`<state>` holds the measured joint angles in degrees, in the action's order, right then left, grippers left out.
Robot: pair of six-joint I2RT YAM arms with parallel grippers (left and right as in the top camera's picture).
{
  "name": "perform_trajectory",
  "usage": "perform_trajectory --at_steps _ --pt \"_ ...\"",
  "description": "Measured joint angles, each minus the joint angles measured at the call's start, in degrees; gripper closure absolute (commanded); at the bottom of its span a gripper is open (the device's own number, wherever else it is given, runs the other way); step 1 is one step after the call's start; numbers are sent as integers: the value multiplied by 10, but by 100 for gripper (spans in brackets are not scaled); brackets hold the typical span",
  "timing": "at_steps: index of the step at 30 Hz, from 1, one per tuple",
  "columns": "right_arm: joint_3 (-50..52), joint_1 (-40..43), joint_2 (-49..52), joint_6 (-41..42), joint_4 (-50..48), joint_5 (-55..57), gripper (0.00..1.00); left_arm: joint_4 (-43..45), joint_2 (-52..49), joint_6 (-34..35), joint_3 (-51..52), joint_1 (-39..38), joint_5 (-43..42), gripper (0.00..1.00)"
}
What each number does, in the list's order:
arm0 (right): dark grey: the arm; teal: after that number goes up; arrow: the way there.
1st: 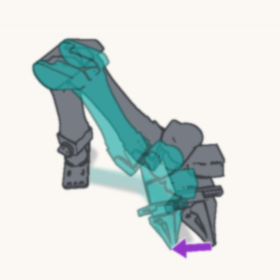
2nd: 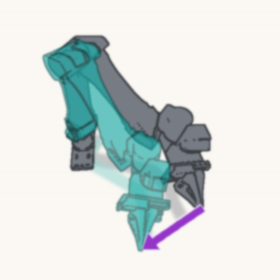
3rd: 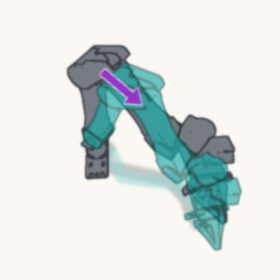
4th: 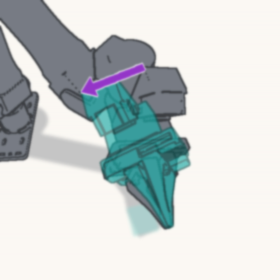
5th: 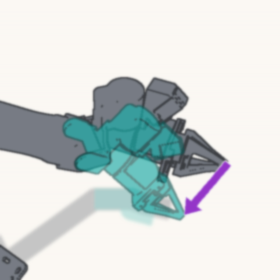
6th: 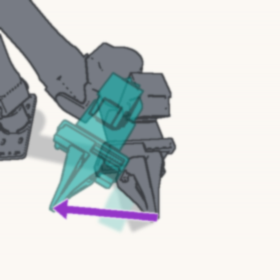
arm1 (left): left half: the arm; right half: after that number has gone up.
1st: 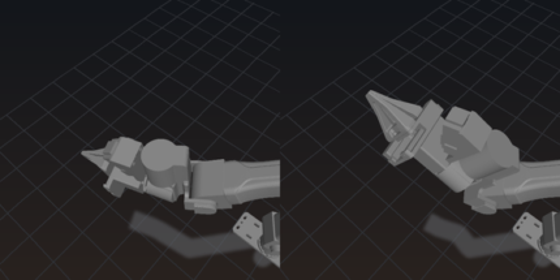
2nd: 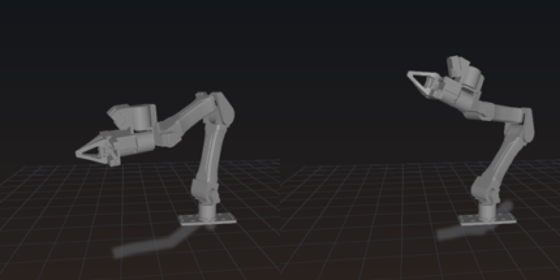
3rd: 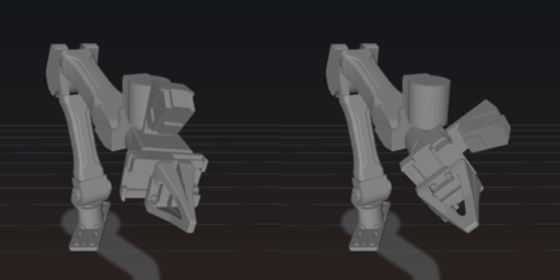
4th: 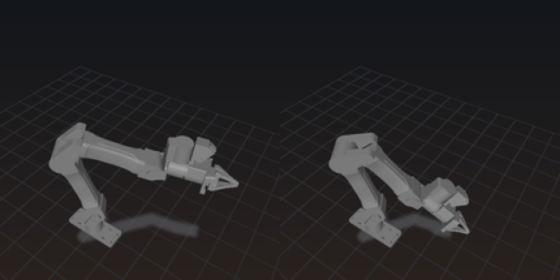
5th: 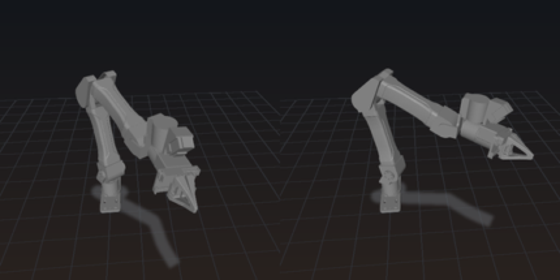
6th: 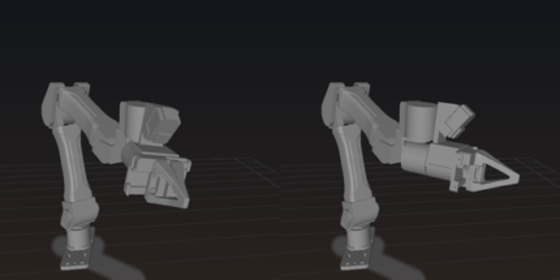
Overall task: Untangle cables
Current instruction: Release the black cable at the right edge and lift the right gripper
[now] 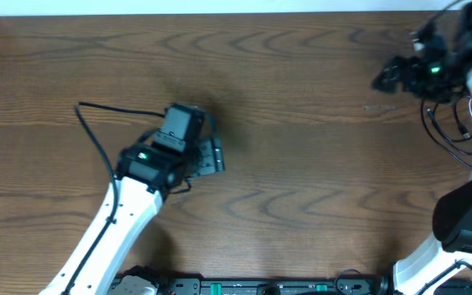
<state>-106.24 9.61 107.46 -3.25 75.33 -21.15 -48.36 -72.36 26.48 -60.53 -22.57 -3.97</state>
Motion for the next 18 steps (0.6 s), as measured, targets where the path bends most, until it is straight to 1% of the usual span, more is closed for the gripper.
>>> perform_trajectory --at_steps 1,4,5,9,12,15,18 --pt "0 -14 0 -3 10 9 1 -15 0 -1 -6 12 1 12" --pt "0 -50 0 -8 38 33 1 -69 0 -6 -19 45 2 5" --pt "0 -62 0 -10 50 39 1 -93 0 -7 -21 58 3 4" --pt "0 -85 0 -12 86 50 1 -178 -1 -10 -22 100 3 4" --pt "0 -88 0 -13 114 56 1 -216 -1 -10 -22 128 3 4" --pt "6 -88 -2 -14 121 59 1 -224 -1 -11 -22 142 3 4" --pt "43 -88 -19 -14 111 63 1 -225 4 -19 -22 142 3 4"
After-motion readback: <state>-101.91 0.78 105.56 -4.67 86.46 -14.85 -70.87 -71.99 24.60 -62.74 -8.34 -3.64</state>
